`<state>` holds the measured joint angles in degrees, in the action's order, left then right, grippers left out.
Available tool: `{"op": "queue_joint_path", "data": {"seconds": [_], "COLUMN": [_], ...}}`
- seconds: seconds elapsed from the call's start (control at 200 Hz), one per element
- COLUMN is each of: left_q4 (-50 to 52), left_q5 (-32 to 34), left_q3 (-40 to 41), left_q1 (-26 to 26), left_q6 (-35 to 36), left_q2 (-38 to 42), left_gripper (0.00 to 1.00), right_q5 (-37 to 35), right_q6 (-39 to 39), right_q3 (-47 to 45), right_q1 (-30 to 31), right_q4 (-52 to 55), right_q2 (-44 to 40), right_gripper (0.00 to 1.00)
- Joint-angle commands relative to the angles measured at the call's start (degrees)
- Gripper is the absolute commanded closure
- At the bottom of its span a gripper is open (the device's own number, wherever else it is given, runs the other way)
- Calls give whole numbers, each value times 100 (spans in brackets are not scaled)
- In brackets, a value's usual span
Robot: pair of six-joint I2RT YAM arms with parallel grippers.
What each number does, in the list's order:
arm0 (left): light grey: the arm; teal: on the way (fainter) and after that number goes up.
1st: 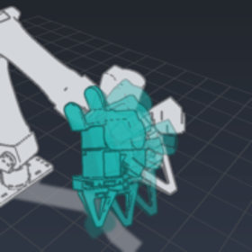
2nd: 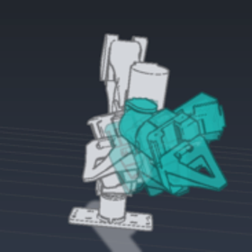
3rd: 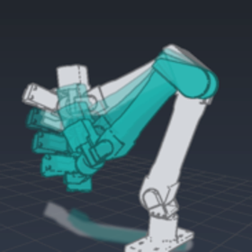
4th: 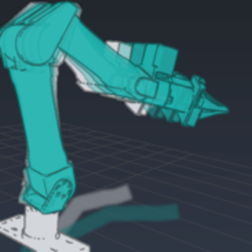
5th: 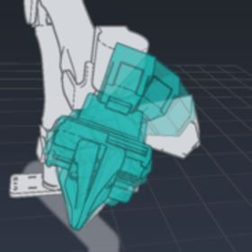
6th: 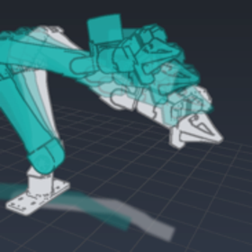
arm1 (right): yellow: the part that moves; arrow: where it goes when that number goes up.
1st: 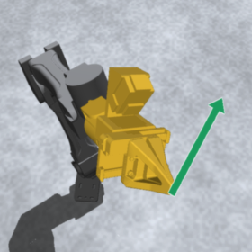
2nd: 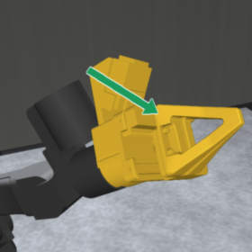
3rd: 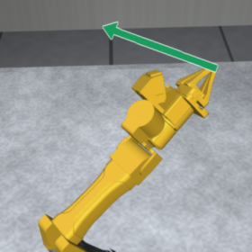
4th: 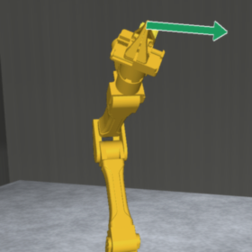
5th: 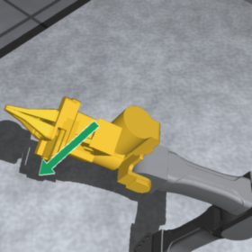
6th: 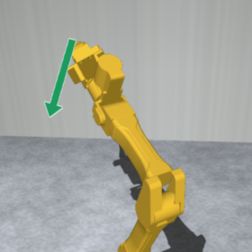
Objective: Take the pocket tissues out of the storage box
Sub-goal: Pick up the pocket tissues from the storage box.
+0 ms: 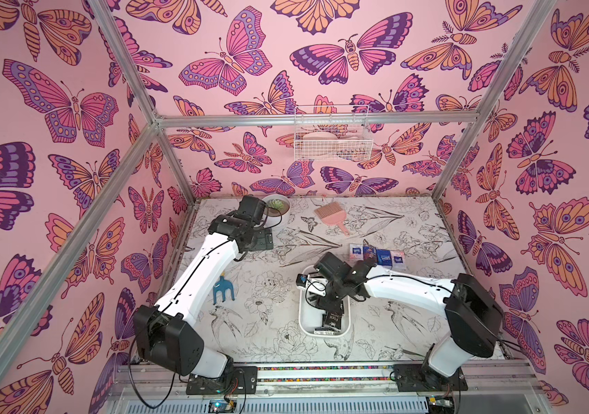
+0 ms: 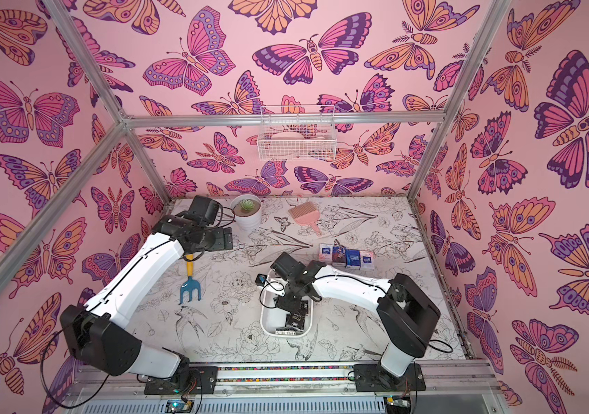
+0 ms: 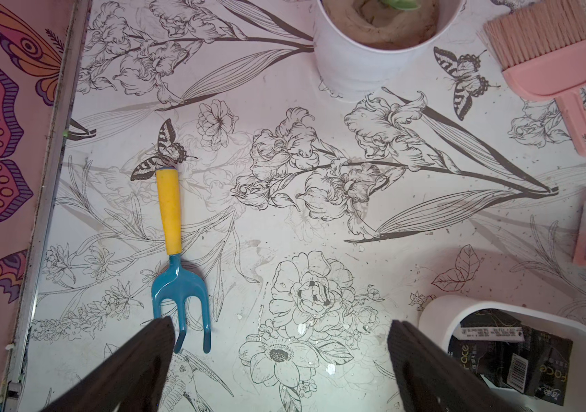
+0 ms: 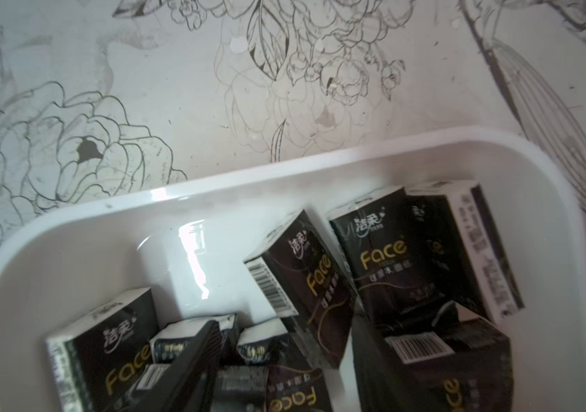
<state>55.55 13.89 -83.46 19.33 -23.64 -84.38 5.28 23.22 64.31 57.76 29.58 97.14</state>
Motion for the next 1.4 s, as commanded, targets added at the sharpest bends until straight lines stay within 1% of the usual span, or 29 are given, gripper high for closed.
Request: {"op": "queue_joint_path", "data": {"seconds": [0.0, 0.1, 0.18, 0.21, 0.25, 0.305, 0.371, 0.451, 0.501, 0.561, 0.601, 0.646, 0.691, 0.821, 0.906, 0.961, 1.052, 1.152, 1.227, 1.392], "left_q4": [71, 77, 70, 77, 72, 67, 57, 51, 41, 39, 37, 36, 43, 42, 26, 9, -34, -76, -110, -143], "left_q5": [-104, -106, -108, -104, -97, -99, -123, -141, -156, -167, -180, -189, -193, -216, -263, -311, -442, -607, -651, -659], "left_q3": [102, 119, 135, 144, 152, 155, 152, 133, 112, 83, 67, 50, 36, -12, -46, -69, -125, -177, -164, -153], "left_q1": [-73, -96, -104, -106, -122, -121, -131, -131, -131, -130, -131, -131, -131, -131, -131, -131, -129, -124, -123, -114], "left_q6": [-30, -18, -9, -9, -9, -9, -9, -16, -17, -18, -18, -9, -9, -7, -9, 6, 35, 61, 53, 52], "left_q2": [184, 223, 246, 254, 262, 264, 274, 258, 230, 224, 205, 203, 203, 196, 185, 161, 95, 21, -15, -68], "left_gripper": [0, 0, 0, 0, 0, 0, 0, 0, 0, 0, 0, 0, 0, 0, 0, 0, 0, 0, 0, 0], "right_q5": [-489, -691, -917, -1016, -1117, -1112, -994, -665, -366, 256, 754, 1139, 1415, 2071, 2141, 1941, 1758, 1602, 1414, 1347], "right_q6": [210, 248, 310, 313, 314, 321, 296, 222, 59, -238, -502, -835, -1226, -2264, -3051, -3531, -4056, -4403, -4553, -4771], "right_q3": [213, 275, 290, 287, 292, 322, 354, 346, 343, 370, 359, 297, 191, -304, -744, -1021, -1415, -1764, -1916, -2131], "right_q1": [128, 145, 157, 158, 157, 152, 156, 150, 112, -86, -315, -579, -890, -1812, -2369, -2654, -2985, -3199, -3307, -3408], "right_q4": [-52, -97, -149, -195, -229, -164, -79, 2, 53, 153, 152, 64, -63, -559, -1058, -1335, -1705, -2000, -2018, -2116], "right_q2": [208, 425, 557, 599, 630, 645, 557, 264, 5, -301, -518, -673, -963, -1269, -1373, -1393, -1409, -1433, -1418, -1164], "right_gripper": [37, 38, 42, 47, 57, 66, 72, 76, 77, 77, 78, 79, 79, 78, 79, 78, 78, 77, 77, 78]}}
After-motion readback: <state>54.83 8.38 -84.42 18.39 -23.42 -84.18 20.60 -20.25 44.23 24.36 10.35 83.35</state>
